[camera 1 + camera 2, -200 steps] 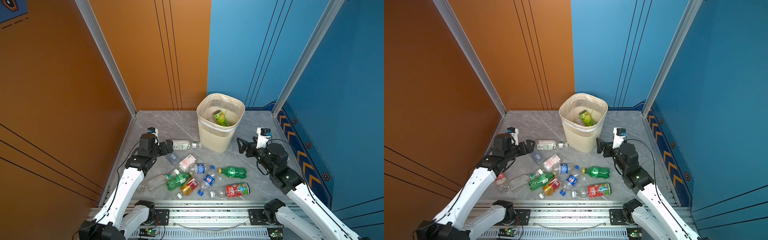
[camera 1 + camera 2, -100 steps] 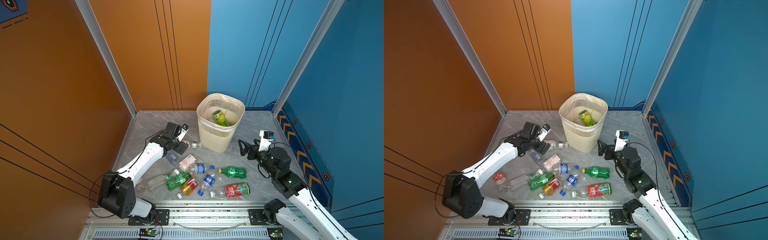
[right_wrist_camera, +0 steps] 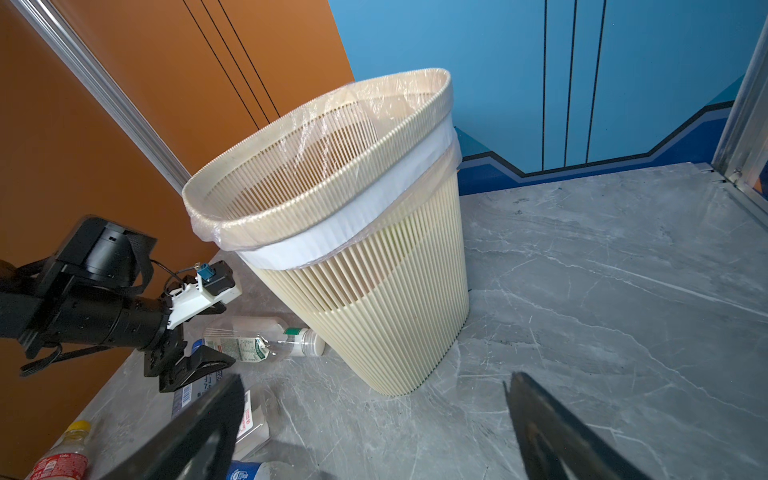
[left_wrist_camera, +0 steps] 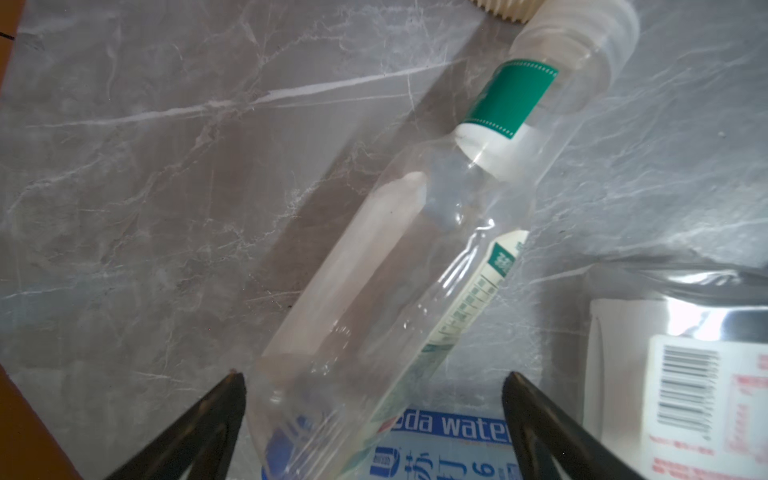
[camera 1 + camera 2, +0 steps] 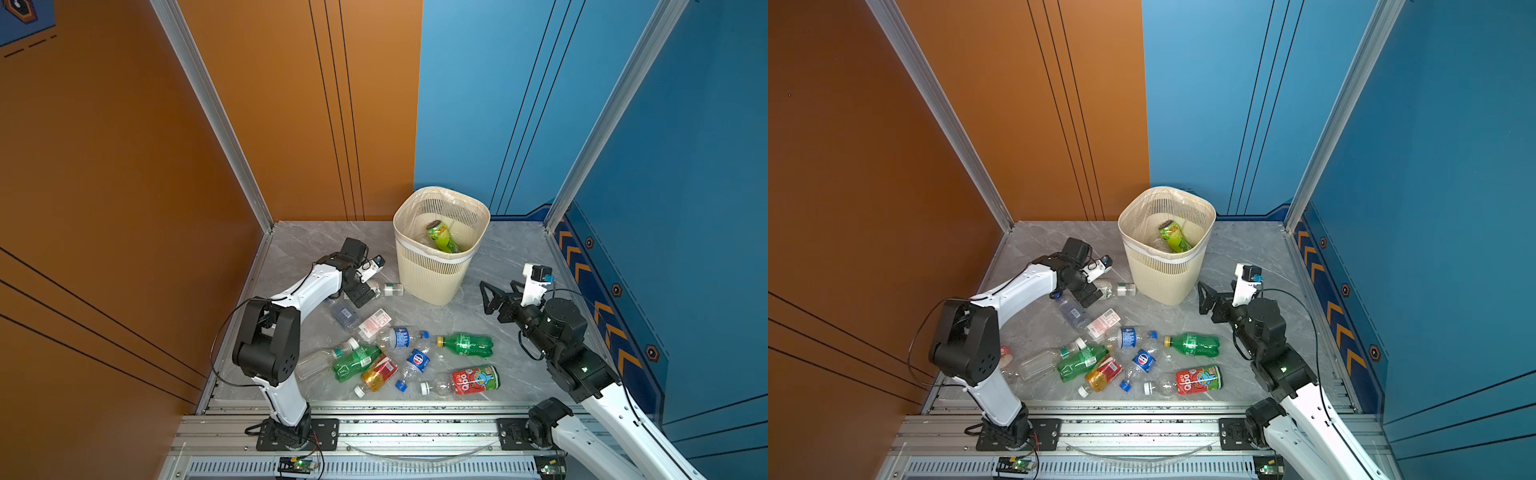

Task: Put the plastic bottles in the bin
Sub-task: 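Withdraw the right gripper while the left gripper grasps the clear green-labelled bottle, then lift the clear bottle with the left gripper and drop it into the wastebasket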

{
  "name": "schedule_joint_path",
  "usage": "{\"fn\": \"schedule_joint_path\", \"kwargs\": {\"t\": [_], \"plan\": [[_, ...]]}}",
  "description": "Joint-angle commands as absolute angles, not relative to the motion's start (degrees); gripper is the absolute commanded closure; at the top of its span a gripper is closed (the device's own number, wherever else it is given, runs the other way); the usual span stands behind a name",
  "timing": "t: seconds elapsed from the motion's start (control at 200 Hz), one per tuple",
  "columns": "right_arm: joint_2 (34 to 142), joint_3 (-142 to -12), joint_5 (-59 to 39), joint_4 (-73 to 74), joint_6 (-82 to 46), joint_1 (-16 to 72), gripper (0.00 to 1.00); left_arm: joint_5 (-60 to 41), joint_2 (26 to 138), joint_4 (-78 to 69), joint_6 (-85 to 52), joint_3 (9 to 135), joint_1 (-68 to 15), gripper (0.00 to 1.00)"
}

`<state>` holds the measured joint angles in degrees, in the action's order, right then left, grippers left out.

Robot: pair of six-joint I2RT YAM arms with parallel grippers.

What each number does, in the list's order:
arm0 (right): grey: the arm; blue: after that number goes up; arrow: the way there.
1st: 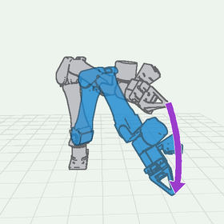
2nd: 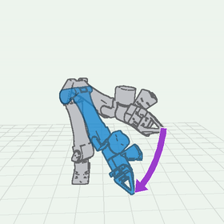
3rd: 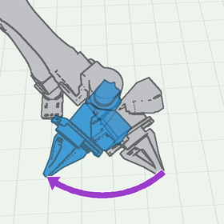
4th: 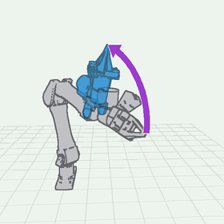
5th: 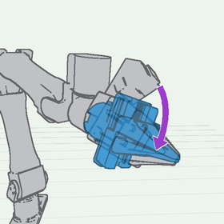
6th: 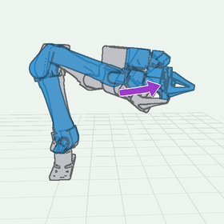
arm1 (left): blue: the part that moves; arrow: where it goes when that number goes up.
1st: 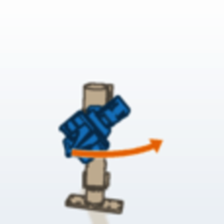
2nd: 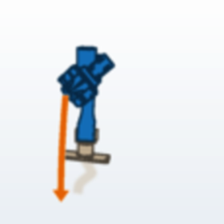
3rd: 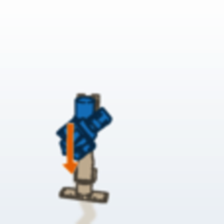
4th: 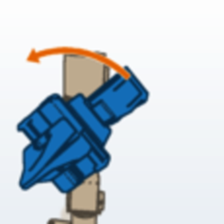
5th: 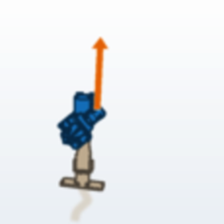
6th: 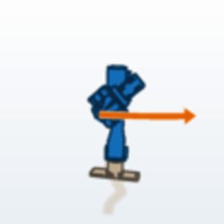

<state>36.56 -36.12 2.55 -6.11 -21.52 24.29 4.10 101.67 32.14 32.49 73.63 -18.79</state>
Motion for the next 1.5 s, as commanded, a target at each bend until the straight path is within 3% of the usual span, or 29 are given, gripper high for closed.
{"fn": "schedule_joint_path", "kwargs": {"t": [0.0,0.456,0.706,1.001,1.111,1.247,1.497], "plan": [[35.6,-35.6,2.9,-7.5,-22.2,23.7,0.00,4.5,104.3,33.9,33.8,76.5,-18.6,0.03],[34.2,-35.3,3.6,-9.0,-21.9,23.2,0.00,8.1,113.1,33.9,30.7,82.9,-17.9,0.12],[34.7,-35.4,3.8,-8.4,-22.0,22.7,0.00,8.2,116.5,34.7,29.3,84.9,-17.0,0.13],[35.0,-35.3,4.2,-8.0,-22.1,22.2,0.00,7.5,115.5,35.6,25.1,87.6,-14.9,0.47],[35.3,-35.3,3.7,-7.3,-22.5,21.9,0.00,7.3,113.5,35.5,21.1,88.7,-13.3,0.54],[36.0,-35.6,3.5,-6.9,-22.7,21.8,0.00,5.3,107.1,32.9,14.7,87.8,-10.9,0.57],[36.3,-35.7,3.8,-6.5,-24.1,21.6,0.00,-4.9,85.7,13.7,1.3,72.8,-6.6,0.59]]}}
